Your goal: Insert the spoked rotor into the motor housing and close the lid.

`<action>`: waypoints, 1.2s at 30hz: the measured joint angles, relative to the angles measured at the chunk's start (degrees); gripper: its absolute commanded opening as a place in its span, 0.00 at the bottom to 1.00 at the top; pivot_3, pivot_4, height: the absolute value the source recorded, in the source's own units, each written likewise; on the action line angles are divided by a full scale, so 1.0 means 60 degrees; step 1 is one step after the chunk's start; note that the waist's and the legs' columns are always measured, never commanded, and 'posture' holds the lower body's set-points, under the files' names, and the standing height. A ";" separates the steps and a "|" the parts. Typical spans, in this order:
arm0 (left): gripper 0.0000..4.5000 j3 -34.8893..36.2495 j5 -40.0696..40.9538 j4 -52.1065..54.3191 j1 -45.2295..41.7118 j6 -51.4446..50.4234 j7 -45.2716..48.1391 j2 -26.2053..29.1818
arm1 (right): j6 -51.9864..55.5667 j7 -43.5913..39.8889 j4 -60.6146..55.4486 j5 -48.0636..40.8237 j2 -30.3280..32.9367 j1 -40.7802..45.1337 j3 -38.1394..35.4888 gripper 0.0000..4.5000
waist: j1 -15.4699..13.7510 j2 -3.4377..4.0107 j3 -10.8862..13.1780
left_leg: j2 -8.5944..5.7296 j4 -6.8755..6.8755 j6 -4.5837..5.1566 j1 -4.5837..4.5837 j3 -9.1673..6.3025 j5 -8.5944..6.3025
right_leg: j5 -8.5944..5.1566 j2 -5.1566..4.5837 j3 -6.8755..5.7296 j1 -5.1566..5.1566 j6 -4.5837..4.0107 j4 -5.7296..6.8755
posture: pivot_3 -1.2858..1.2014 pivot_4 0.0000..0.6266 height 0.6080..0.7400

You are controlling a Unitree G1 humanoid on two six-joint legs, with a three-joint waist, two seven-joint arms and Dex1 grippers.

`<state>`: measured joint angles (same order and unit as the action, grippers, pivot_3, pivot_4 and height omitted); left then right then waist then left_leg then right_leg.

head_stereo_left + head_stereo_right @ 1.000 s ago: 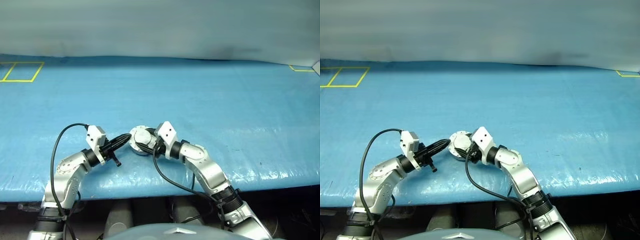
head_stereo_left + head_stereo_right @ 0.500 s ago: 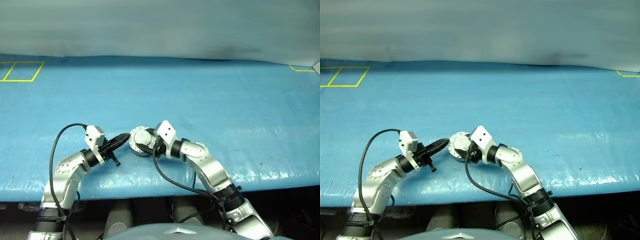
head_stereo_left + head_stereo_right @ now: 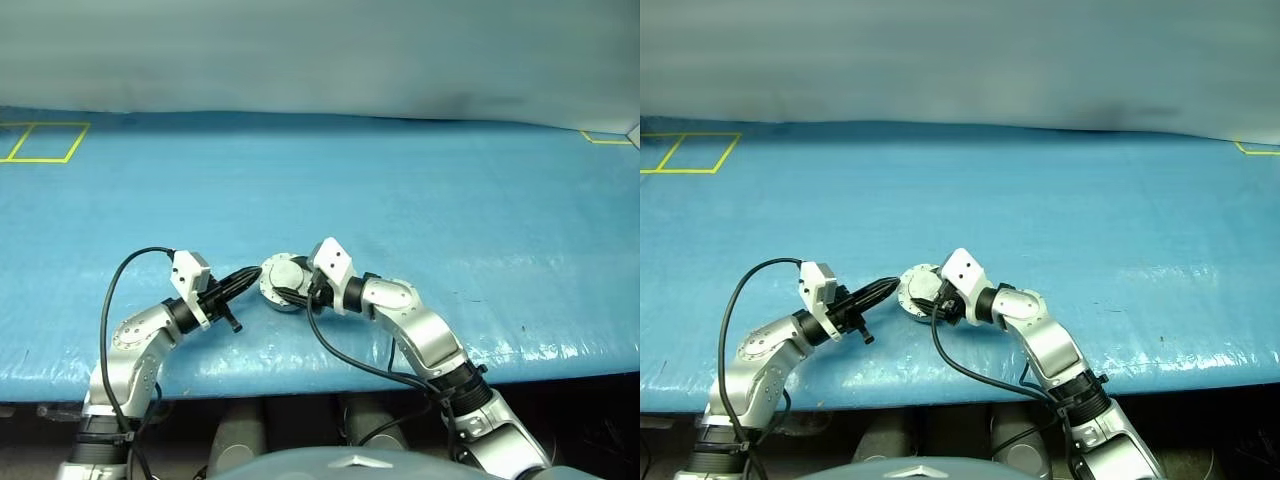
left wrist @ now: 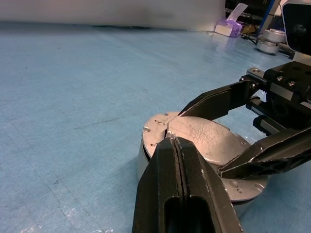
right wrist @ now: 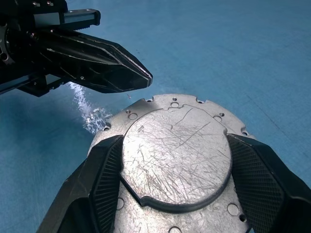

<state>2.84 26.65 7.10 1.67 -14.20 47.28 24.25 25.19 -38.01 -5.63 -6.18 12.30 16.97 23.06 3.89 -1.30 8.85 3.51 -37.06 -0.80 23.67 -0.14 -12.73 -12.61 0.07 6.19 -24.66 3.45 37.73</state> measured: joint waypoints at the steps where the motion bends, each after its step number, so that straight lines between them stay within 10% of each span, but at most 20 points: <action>1: 0.00 0.0000 0.0000 0.0000 0.0000 0.0000 -0.0009 -0.0001 | -0.0010 -0.0017 0.0000 0.0028 0.0012 0.0012 0.0017 0.67 | -0.0001 0.0000 0.0000 | 0.0000 0.0000 0.0000 0.0000 0.0000 0.0000 | 0.0000 0.0000 0.0000 0.0000 0.0000 0.0000 | 0.52 0.24 1.00; 36: 0.00 -0.0214 -0.0005 0.0000 -0.0035 -0.0060 -0.0187 -0.0083 | 0.0276 0.0048 0.0186 0.0482 0.0297 0.0533 0.0509 0.67 | 0.0010 -0.0002 -0.0027 | -0.0001 -0.0009 -0.0004 -0.0032 0.0000 0.0003 | 0.0001 -0.0003 0.0001 0.0020 0.0000 0.0006 | 0.52 0.24 1.00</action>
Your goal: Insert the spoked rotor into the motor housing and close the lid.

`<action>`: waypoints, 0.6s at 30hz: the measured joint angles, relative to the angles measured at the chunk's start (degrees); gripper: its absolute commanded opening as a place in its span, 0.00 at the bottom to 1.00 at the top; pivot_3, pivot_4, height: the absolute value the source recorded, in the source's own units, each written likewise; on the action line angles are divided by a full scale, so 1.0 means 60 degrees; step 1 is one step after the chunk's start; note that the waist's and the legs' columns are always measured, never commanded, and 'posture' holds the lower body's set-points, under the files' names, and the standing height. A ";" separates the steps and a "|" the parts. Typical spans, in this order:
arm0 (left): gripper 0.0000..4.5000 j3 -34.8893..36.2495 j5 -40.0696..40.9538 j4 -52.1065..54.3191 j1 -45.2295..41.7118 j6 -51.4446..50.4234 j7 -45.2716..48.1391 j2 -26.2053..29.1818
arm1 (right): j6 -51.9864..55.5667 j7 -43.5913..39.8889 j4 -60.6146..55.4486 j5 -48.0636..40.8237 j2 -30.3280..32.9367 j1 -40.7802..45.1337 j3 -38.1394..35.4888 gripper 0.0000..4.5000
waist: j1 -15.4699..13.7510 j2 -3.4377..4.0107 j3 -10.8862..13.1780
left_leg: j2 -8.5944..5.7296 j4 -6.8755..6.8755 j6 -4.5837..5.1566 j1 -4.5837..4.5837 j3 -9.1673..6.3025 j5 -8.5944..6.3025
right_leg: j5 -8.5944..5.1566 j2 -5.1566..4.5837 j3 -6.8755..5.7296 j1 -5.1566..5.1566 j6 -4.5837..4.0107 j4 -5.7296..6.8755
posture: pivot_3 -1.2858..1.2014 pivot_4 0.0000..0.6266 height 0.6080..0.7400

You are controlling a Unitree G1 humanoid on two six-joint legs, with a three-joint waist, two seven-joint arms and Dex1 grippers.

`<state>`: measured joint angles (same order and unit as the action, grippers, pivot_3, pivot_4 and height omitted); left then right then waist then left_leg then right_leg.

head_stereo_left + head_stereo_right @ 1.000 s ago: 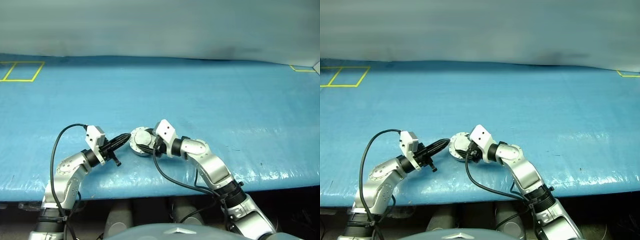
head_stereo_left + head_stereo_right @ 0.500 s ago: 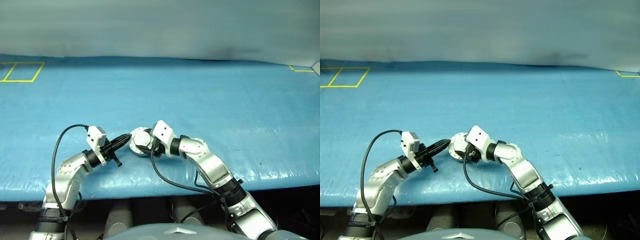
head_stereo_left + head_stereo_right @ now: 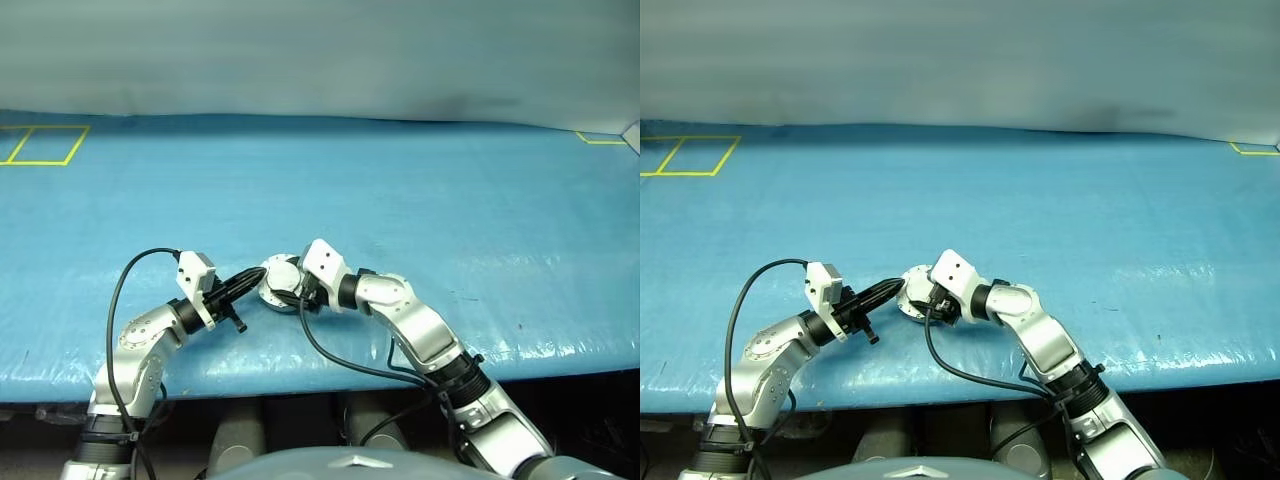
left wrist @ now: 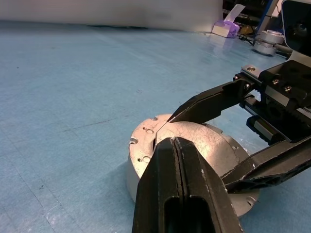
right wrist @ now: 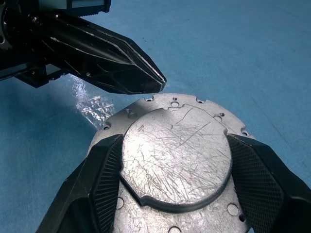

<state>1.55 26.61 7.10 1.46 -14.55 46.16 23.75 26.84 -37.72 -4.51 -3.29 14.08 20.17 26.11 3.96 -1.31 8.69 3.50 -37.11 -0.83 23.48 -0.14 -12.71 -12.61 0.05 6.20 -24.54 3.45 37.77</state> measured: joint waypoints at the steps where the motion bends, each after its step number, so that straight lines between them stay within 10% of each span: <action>1: 0.00 0.0000 -0.0001 0.0000 0.0001 0.0000 -0.0001 0.0000 | -0.0004 -0.0018 -0.0001 0.0000 0.0045 0.0025 0.0009 0.67 | -0.0008 0.0000 -0.0001 | -0.0001 -0.0001 0.0000 0.0000 -0.0001 0.0000 | 0.0000 -0.0002 0.0000 0.0000 0.0000 -0.0001 | 0.52 0.24 1.00; 18: 0.00 0.0006 0.0050 0.0000 0.0006 -0.0042 -0.0037 -0.0123 | -0.0022 -0.0237 -0.0143 0.0031 0.0662 0.0233 0.0167 0.67 | -0.0127 0.0008 -0.0008 | -0.0032 -0.0005 0.0000 0.0008 -0.0001 0.0000 | -0.0001 -0.0043 -0.0008 -0.0006 0.0005 -0.0025 | 0.52 0.24 1.00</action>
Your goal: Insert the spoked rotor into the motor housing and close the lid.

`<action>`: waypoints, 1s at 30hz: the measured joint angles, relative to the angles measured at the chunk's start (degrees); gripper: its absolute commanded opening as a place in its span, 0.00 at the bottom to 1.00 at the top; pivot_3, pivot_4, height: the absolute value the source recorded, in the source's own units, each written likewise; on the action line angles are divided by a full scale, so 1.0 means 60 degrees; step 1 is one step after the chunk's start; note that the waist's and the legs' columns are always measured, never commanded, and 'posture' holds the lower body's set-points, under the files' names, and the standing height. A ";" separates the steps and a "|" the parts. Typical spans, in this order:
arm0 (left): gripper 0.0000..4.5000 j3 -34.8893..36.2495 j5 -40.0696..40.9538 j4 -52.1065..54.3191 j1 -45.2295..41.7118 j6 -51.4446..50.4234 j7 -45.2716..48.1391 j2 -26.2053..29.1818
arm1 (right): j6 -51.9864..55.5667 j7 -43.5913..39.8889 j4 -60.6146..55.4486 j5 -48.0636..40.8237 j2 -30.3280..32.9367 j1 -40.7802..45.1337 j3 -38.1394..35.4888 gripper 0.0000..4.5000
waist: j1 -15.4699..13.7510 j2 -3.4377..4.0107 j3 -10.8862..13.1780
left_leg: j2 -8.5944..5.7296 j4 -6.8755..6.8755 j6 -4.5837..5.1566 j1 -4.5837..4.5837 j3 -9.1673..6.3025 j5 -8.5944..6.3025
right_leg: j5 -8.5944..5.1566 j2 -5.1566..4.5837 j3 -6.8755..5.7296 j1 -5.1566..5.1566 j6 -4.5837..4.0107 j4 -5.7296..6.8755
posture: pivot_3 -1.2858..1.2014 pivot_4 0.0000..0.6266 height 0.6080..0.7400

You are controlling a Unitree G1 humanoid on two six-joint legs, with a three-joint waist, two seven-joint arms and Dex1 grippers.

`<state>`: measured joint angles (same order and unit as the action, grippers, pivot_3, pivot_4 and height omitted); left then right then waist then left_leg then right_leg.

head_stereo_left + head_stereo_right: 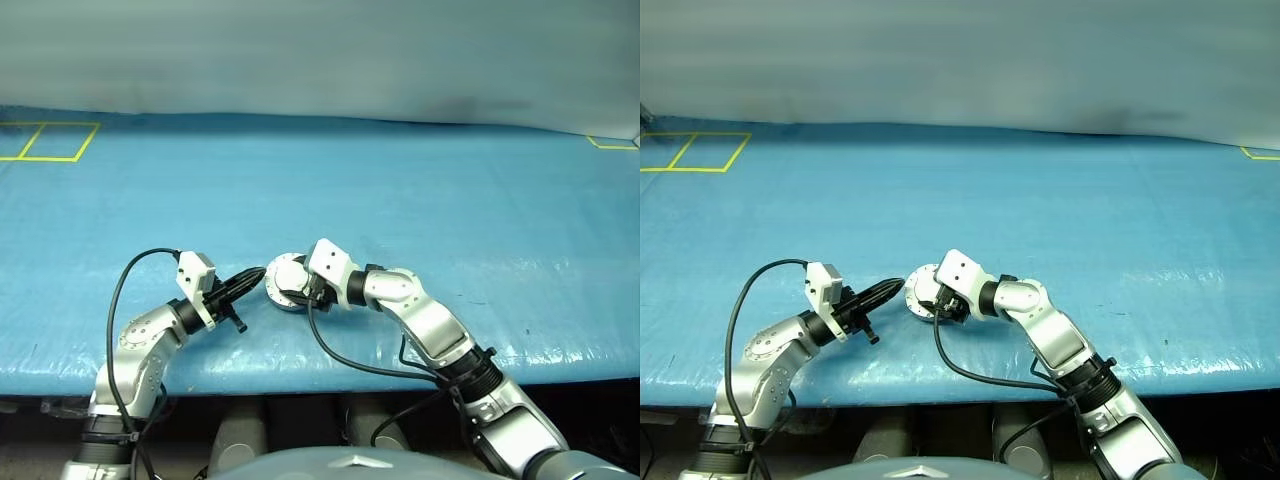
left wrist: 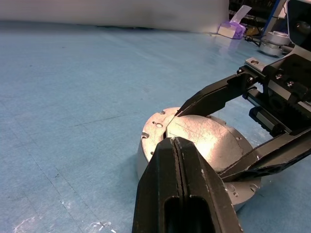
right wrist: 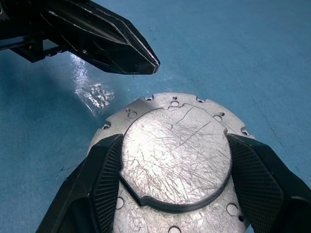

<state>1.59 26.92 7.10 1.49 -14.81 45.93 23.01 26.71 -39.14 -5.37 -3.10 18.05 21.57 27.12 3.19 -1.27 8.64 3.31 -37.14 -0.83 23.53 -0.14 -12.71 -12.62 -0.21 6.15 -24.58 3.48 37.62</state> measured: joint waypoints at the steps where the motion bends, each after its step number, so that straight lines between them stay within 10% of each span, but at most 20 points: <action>1: 0.00 -0.0003 0.0041 0.0000 -0.0004 -0.0013 -0.0012 -0.0069 | 0.0000 0.0001 0.0007 0.0000 -0.0005 0.0004 0.0001 0.67 | 0.0001 -0.0001 -0.0001 | 0.0000 -0.0001 0.0000 -0.0001 0.0000 0.0000 | 0.0000 -0.0001 0.0000 -0.0001 0.0000 0.0000 | 0.52 0.24 1.00; 30: 0.00 -0.0411 -0.0336 -0.0554 -0.0137 -0.0582 -0.0198 -0.0140 | 0.0005 0.0258 0.0042 -0.0004 -0.0058 -0.0101 -0.0011 0.67 | 0.0024 0.0001 -0.0029 | -0.0040 0.0000 0.0000 -0.0030 -0.0004 0.0000 | -0.0001 -0.0051 -0.0005 0.0013 0.0003 -0.0014 | 0.52 0.24 1.00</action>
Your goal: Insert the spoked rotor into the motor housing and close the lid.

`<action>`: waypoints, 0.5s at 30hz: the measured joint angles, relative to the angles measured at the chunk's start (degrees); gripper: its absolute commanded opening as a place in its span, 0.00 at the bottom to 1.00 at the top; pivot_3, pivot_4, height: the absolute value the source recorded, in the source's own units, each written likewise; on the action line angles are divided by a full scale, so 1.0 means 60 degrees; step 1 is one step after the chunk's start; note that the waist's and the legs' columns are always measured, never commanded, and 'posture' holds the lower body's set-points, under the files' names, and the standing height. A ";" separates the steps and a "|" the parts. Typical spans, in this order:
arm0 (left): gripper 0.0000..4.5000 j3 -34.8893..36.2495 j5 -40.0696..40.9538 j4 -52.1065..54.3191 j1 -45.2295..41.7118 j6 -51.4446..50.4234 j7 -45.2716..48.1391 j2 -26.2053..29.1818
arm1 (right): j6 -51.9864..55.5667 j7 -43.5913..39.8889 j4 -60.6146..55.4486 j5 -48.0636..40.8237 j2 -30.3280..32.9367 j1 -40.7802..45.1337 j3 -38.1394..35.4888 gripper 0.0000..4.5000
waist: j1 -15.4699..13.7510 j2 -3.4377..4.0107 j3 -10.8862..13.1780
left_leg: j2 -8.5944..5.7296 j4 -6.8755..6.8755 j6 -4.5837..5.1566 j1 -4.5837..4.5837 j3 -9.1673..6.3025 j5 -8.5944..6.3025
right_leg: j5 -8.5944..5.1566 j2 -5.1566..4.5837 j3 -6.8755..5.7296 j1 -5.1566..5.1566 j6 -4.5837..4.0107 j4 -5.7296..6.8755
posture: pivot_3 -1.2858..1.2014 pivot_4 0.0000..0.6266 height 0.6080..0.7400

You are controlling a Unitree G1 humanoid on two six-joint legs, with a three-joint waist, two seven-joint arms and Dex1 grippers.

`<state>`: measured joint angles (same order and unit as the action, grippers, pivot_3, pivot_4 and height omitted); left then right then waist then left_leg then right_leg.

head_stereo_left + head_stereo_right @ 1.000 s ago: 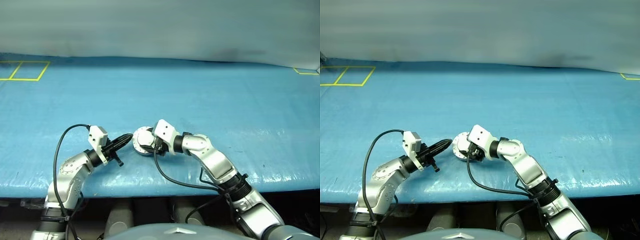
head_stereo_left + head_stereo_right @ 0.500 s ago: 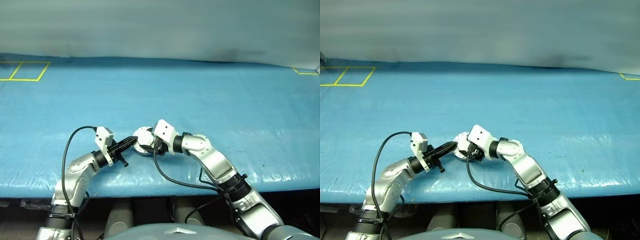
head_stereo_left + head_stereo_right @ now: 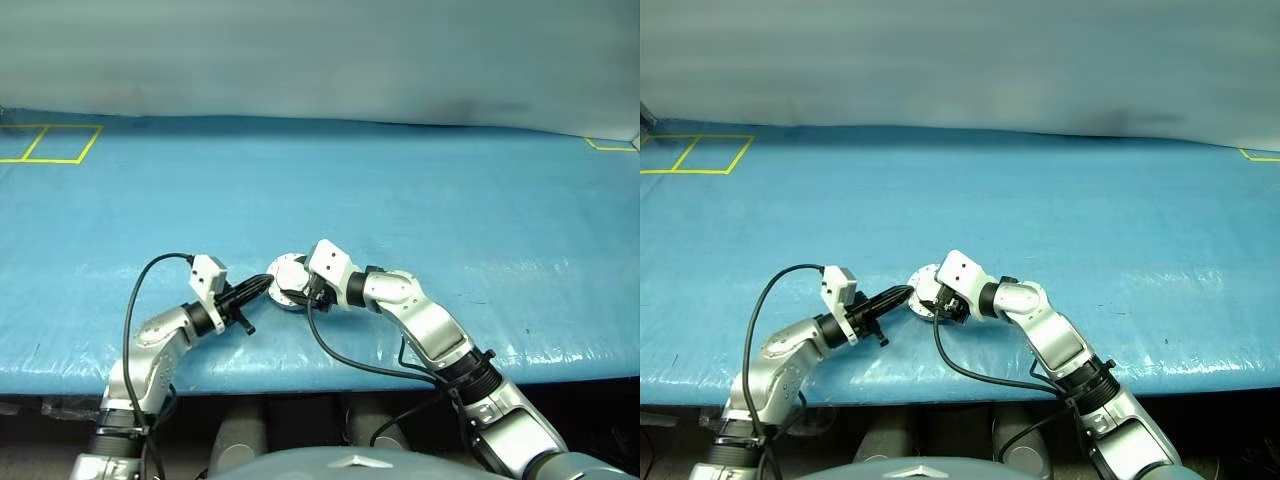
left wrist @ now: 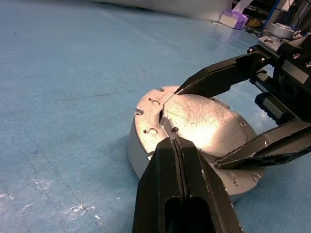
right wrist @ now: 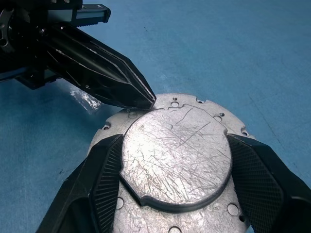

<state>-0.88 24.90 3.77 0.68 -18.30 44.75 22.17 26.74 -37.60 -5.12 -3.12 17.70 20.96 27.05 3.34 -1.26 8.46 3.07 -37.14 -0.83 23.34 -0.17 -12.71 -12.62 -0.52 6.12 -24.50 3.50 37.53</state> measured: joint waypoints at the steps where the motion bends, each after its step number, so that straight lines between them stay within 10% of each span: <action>1: 0.00 -0.0001 -0.0001 0.0023 0.0024 0.0000 -0.0022 0.0001 | 0.0000 0.0000 0.0003 0.0000 0.0000 0.0001 0.0000 0.67 | 0.0001 0.0000 -0.0001 | 0.0000 0.0000 0.0000 0.0000 0.0000 0.0000 | 0.0000 0.0000 0.0000 0.0000 0.0000 -0.0001 | 0.52 0.24 1.00; 6: 0.00 -0.0012 -0.0001 0.0060 0.0009 0.0004 -0.0095 0.0001 | 0.0000 -0.0001 0.0033 -0.0002 -0.0025 0.0006 -0.0007 0.67 | 0.0004 0.0001 -0.0005 | 0.0000 0.0002 0.0000 0.0000 -0.0001 0.0000 | 0.0000 0.0000 0.0000 0.0000 0.0000 -0.0007 | 0.52 0.24 1.00; 10: 0.00 -0.0050 -0.0013 0.0059 -0.0033 0.0027 -0.0140 -0.0003 | 0.0004 0.0010 0.0061 -0.0097 -0.0057 -0.0002 -0.0194 0.96 | 0.0006 0.0001 -0.0005 | 0.0000 0.0003 -0.0001 0.0002 -0.0002 0.0000 | 0.0000 -0.0001 -0.0001 0.0002 0.0000 -0.0016 | 0.52 0.24 1.00; 15: 0.00 -0.0106 -0.0011 0.0077 -0.0073 0.0052 -0.0132 -0.0008 | 0.0236 0.0050 -0.0360 -0.0591 -0.0263 -0.0481 -0.0842 0.99 | -0.0015 0.0009 -0.0001 | -0.0002 0.0025 0.0001 0.0044 -0.0010 -0.0001 | 0.0007 -0.0001 -0.0010 -0.0003 0.0011 -0.0084 | 0.52 0.24 1.00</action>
<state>-1.51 24.83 4.24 0.23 -17.99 43.96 22.13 28.16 -37.30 -7.27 -6.67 16.12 18.07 22.00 3.25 -1.21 8.46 3.06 -36.99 -0.82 23.61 -0.23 -12.72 -12.58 -0.52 6.06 -24.52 3.57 37.02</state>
